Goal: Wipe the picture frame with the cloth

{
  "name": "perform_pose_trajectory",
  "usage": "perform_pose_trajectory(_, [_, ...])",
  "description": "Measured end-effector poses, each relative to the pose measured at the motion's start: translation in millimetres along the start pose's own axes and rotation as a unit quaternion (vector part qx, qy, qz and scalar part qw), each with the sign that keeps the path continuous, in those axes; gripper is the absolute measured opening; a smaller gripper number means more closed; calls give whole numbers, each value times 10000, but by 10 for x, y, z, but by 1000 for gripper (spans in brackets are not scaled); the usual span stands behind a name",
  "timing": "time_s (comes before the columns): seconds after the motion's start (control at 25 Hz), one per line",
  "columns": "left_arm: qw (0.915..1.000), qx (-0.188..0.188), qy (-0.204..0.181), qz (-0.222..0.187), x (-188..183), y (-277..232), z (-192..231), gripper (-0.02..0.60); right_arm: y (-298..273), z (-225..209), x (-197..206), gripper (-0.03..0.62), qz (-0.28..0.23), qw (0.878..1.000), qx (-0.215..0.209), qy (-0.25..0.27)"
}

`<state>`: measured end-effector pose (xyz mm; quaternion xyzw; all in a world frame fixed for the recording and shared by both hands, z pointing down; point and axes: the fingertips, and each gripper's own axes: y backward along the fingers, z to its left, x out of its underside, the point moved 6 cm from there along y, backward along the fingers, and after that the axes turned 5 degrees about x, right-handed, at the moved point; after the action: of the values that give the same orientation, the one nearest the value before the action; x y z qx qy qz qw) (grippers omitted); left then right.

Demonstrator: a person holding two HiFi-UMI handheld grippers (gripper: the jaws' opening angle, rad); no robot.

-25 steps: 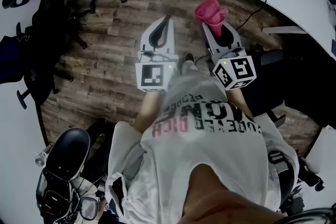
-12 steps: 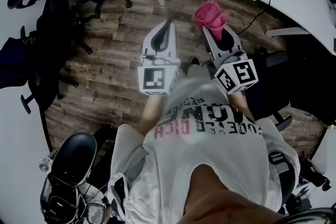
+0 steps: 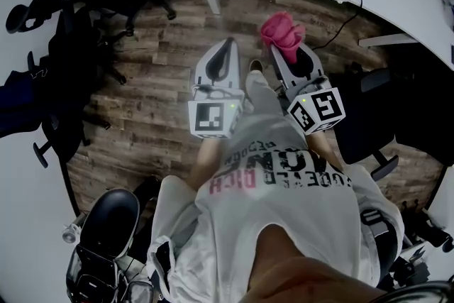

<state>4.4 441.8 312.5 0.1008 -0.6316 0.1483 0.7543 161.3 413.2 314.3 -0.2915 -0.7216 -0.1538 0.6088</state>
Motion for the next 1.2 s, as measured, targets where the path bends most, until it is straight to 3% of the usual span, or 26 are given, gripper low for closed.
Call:
perform_pose_trajectory(0.68, [9997, -228, 4, -126, -161, -1506, 412, -3, -1175, -1031, -371, 120, 120, 9999, -106, 16])
perform_pose_trajectory(1.2, [9989, -433, 161, -58, -140, -1881, 700, -3, -1604, -1238, -361, 120, 320, 9994, -140, -70])
